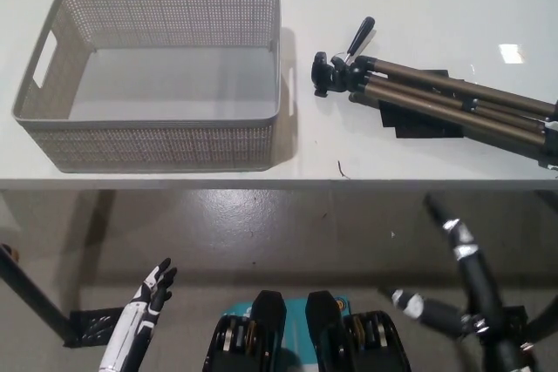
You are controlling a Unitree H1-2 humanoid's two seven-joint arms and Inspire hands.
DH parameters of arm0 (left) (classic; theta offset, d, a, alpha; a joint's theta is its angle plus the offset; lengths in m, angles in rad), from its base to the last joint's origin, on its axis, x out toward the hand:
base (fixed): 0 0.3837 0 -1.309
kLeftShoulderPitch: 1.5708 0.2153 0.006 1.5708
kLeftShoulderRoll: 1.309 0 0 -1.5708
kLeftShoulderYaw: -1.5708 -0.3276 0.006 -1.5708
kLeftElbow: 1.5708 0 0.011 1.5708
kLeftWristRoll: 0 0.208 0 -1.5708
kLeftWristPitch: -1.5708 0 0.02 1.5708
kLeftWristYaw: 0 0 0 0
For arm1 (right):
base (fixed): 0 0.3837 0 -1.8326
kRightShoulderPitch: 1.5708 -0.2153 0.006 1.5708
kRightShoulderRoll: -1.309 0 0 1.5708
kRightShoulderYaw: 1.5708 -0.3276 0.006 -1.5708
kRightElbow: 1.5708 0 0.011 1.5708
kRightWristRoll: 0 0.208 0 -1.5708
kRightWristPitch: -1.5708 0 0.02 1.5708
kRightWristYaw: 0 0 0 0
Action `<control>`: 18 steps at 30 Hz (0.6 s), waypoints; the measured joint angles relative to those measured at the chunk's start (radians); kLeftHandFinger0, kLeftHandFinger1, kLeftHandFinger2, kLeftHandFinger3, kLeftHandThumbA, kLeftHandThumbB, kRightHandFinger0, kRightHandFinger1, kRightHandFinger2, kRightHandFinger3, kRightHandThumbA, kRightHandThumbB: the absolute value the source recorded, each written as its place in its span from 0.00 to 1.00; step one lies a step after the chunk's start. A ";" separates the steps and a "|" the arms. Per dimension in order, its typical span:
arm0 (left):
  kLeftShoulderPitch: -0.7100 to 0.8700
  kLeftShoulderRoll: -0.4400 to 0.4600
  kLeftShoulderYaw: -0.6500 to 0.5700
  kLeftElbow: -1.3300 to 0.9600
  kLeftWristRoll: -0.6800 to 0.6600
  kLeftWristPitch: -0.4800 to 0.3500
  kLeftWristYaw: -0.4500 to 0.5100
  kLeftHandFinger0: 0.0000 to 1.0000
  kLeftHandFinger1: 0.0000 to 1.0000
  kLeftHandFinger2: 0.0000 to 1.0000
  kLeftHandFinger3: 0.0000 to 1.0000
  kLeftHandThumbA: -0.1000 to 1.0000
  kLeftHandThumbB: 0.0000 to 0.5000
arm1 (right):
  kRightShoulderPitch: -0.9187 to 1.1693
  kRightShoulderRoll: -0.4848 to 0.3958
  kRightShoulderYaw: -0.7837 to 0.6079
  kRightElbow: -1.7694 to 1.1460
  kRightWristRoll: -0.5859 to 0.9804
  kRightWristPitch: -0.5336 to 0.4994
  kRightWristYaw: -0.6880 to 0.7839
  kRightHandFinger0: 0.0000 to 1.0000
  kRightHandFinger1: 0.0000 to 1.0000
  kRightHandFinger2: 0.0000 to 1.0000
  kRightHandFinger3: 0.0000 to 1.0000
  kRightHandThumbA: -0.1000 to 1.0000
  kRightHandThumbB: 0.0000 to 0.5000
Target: The robot uses its right hand to pick the tripod on the desk and places it into a rectangular container on the left.
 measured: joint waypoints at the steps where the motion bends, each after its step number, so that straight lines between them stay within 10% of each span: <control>1: 0.000 0.000 0.000 0.000 0.000 0.000 0.000 1.00 1.00 1.00 1.00 1.00 0.38 | -0.015 -0.016 -0.015 -0.042 -0.010 0.014 0.002 1.00 1.00 1.00 1.00 1.00 0.89; 5: 0.002 0.000 -0.001 -0.001 0.001 0.000 0.000 1.00 1.00 1.00 1.00 1.00 0.35 | -0.136 -0.077 -0.058 -0.142 -0.054 0.087 0.018 1.00 1.00 1.00 1.00 1.00 0.77; 18: 0.067 -0.002 -0.007 -0.001 0.004 -0.003 0.000 1.00 1.00 1.00 1.00 1.00 0.38 | -0.721 -0.198 -0.004 0.154 -0.176 0.327 0.103 1.00 1.00 1.00 1.00 1.00 0.83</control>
